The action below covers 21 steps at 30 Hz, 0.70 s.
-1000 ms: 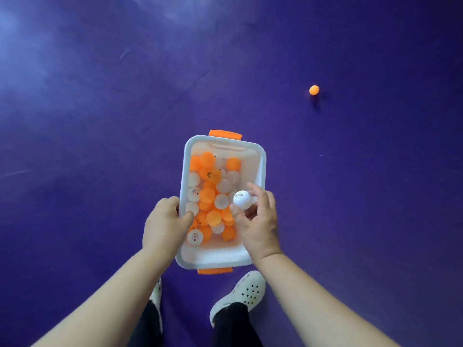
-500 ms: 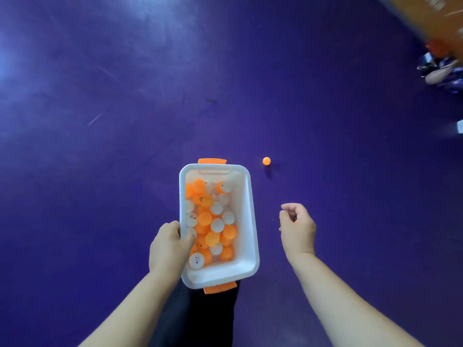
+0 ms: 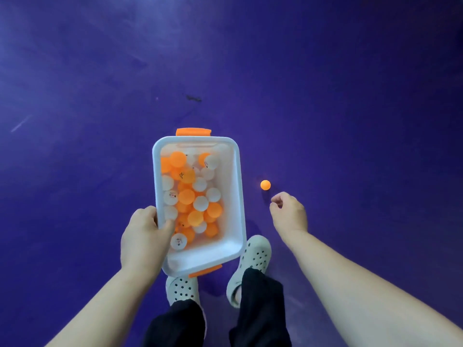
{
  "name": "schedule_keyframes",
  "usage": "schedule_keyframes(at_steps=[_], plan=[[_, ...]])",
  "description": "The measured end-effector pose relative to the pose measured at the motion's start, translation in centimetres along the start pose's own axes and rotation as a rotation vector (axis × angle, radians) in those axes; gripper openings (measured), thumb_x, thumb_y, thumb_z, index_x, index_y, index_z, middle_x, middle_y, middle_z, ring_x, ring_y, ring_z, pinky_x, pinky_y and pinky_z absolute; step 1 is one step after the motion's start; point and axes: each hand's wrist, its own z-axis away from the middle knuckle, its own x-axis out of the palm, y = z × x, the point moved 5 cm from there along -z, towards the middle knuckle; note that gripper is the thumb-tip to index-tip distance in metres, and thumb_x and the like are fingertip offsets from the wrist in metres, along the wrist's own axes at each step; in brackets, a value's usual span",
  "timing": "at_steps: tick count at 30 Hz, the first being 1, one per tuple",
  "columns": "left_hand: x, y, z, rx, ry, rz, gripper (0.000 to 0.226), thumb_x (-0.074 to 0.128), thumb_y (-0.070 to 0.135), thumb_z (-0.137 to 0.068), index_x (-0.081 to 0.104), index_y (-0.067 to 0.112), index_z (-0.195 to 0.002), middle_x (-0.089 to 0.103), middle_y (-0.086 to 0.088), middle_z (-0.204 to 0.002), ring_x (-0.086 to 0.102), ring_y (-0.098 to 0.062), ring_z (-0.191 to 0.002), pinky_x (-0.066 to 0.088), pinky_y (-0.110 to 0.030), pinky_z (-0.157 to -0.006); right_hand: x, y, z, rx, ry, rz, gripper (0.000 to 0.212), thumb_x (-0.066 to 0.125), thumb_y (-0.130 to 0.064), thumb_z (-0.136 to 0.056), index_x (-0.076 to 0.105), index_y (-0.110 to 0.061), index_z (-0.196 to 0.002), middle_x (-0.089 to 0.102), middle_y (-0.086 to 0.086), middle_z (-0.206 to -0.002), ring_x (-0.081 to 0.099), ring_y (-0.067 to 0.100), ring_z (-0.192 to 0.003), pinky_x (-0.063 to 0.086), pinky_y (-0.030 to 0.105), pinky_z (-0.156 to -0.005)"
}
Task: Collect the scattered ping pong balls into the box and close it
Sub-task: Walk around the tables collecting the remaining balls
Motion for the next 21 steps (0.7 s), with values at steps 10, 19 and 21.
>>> schedule_keyframes(at_steps=[10,19,21], plan=[[11.5,-1.8,-7.8,-0.121,0.063,0.147,0.031,0.059,0.026,-0.084,0.042,0.007,-0.065,0.047,-0.008,-0.071,0.04,-0.02,-0.058,0.032,-0.033,-0.051,11.7,3.9,-16.5,0.003,-0.119,0.344,0.048,0.051,-0.016,-0.093,0.038,-0.019,-0.139,0.039,0.012,-0.13,0.059,0.039,-0.096,0.041,0.033,-0.069],[13.2,-1.7,-8.5,-0.123,0.081,0.101,0.029,0.059,0.021,-0.081,0.044,0.002,-0.066,0.049,-0.013,-0.071,0.048,-0.034,-0.065,0.034,-0.037,-0.052,13.0,6.3,-16.7,0.002,-0.191,0.269,0.034,0.05,-0.007,-0.09,0.047,-0.018,-0.122,0.041,0.012,-0.118,0.048,0.029,-0.076,0.042,0.033,-0.067],[11.8,-1.0,-7.5,-0.135,0.088,0.082,0.03,0.059,0.023,-0.082,0.045,0.001,-0.066,0.05,-0.013,-0.071,0.05,-0.035,-0.066,0.035,-0.037,-0.052,9.8,4.7,-14.8,-0.002,-0.089,0.091,0.033,0.054,-0.014,-0.09,0.05,-0.018,-0.122,0.047,0.011,-0.118,0.047,0.026,-0.08,0.042,0.032,-0.07]])
